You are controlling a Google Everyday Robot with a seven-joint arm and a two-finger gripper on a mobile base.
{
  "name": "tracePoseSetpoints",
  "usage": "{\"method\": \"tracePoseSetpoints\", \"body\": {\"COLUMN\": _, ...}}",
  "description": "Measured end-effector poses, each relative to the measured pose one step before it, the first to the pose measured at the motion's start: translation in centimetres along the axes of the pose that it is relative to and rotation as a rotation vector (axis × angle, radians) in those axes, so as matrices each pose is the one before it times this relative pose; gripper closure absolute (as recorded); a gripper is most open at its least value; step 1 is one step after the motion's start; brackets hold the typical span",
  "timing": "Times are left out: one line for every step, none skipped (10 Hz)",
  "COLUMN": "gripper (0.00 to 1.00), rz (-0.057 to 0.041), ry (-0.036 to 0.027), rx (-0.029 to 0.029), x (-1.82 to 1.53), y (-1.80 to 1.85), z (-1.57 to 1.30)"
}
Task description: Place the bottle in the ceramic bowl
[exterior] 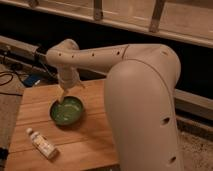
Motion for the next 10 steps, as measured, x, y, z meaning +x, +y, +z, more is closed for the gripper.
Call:
{"method": "tracePoseSetpoints", "body": {"gripper": 0.2, "rz": -0.00242, "ry": -0.01077, "rx": 0.02074, "x": -0.071, "y": -0.133, "z": -0.106}}
{"method": "tracePoseSetpoints", "body": {"gripper": 0.2, "rz": -0.03519, "ry": 0.00573, "rx": 0.03105, "x": -0.686, "y": 0.921, "z": -0.527}}
{"method": "tracePoseSetpoints", "body": {"gripper": 0.2, "rz": -0.04553, "ry": 0.00778, "rx": 0.01901, "x": -1.065, "y": 1.809, "z": -0.442}}
{"method": "tracePoseSetpoints", "body": {"gripper": 0.2, "rz": -0.02499, "ry": 0.00477, "rx": 0.00611, "x": -0.434, "y": 1.763, "z": -0.339}}
{"method": "tracePoseSetpoints", "body": {"gripper": 0.2, "rz": -0.0139, "ry": 0.00473, "rx": 0.01598, "x": -0.001, "y": 1.528, "z": -0.158}}
{"method": "tracePoseSetpoints", "body": {"gripper": 0.2, "rz": -0.01065, "ry": 0.0081, "rx": 0.01161, "x": 0.462, "y": 2.013, "z": -0.061}}
{"method": "tracePoseSetpoints", "body": {"gripper": 0.2, "rz": -0.00815, "ry": 0.0029, "rx": 0.00242, "x": 0.287, "y": 2.147, "z": 0.163}}
{"method": "tracePoseSetpoints", "body": {"gripper": 0.2, "rz": -0.00504, "ry": -0.00364, "rx": -0.00674, "x": 0.203, "y": 1.752, "z": 0.222}}
{"method": "tracePoseSetpoints", "body": {"gripper": 0.2, "rz": 0.01253, "ry": -0.00118, "rx": -0.00564, "x": 0.825, "y": 1.533, "z": 0.676}}
{"method": "tracePoseSetpoints", "body": {"gripper": 0.2, "rz": 0.01596, "ry": -0.00632, "rx": -0.01373, "x": 0.618, "y": 0.961, "z": 0.643}}
